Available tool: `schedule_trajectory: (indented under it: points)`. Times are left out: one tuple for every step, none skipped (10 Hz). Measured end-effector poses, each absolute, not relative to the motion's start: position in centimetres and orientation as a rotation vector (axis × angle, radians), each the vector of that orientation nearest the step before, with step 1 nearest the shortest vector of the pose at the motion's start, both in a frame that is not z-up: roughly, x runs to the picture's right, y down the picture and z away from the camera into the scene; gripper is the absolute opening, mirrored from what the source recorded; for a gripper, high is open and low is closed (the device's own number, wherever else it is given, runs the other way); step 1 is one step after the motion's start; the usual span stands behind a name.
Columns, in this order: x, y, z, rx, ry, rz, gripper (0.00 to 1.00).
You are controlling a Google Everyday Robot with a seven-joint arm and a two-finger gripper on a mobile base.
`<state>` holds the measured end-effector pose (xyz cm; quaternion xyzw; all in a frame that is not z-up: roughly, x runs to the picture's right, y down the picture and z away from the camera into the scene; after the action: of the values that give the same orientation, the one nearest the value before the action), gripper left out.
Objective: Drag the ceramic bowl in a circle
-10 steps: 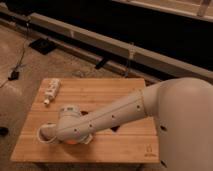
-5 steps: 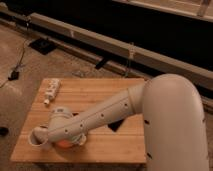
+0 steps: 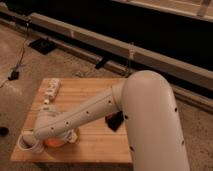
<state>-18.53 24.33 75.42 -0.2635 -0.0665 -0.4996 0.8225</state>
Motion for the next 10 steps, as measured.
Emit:
schedule_trajectory:
  points:
    - [-19.2, 23.7, 75.5, -0.552, -0.136, -1.074, 0.0]
    - [-19.8, 22.9, 75.6, -0.543, -0.129, -1.082, 0.0]
    - [-20.3, 21.6, 75.9, -0.533, -0.119, -1.088, 0.0]
    - [-20.6, 20.4, 76.2, -0.524, -0.109, -1.089, 0.0]
    - [-20.8, 19.2, 76.5, -0.514, -0.1, -1.088, 0.0]
    - [-21.1, 17.7, 76.9, -0.503, -0.093, -1.087, 0.0]
    - [-21.5, 16.3, 77.2, -0.491, -0.086, -1.084, 0.0]
    - [-21.7, 15.2, 77.4, -0.482, -0.083, -1.075, 0.0]
    - [-21.5, 13.4, 77.8, -0.472, -0.072, -1.056, 0.0]
    - [-21.5, 12.1, 78.1, -0.463, -0.063, -1.04, 0.0]
